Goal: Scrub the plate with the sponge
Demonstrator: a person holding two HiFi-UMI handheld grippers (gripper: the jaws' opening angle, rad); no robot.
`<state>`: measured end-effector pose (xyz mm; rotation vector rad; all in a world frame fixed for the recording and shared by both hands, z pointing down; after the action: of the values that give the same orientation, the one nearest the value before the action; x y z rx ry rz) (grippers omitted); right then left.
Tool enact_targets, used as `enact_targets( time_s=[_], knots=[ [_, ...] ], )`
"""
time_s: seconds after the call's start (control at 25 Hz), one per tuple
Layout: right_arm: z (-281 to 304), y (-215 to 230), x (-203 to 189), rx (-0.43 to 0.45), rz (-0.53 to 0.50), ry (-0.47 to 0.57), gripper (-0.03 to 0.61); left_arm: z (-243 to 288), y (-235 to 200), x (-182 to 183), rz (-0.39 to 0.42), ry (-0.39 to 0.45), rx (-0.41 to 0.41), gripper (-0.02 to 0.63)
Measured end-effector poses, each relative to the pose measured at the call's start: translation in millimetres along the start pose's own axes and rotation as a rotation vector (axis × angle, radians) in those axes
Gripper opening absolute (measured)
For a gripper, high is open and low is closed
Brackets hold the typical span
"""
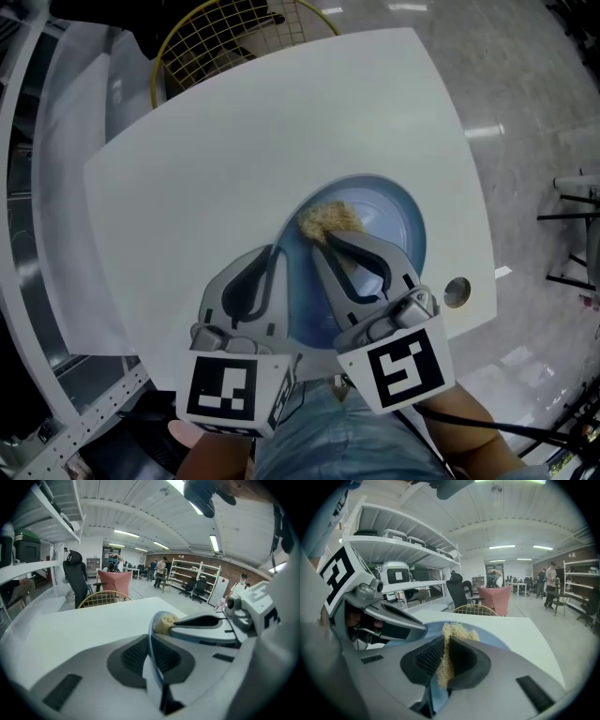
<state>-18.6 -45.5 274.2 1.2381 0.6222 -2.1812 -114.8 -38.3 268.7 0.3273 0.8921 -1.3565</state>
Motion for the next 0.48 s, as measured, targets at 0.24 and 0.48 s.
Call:
enact_targets(
  time_s=[0.24,0.48],
  knots=[
    [-9.6,-23.0,-2.7,0.073,-0.007,0.008,0.04,-4.1,-0.2,-3.2,-0.011,0.003,0.0,0.025],
    [-21.1,-50.6,-8.5,0.153,-0.004,0.013,0.04,-8.4,-2.8,-7.7,-0.018,0.007,0.018,0.025]
  ],
)
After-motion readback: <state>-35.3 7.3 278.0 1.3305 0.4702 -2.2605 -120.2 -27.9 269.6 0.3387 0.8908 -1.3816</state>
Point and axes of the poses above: the fingertips, and each gripper's own axes: z forward along the fingers, y to its right, x out of its top, the point moved 5 cm from there along -z, backward along the fingers, and after that the axes turned 14 degrees about -z, right-handed, at the moved point
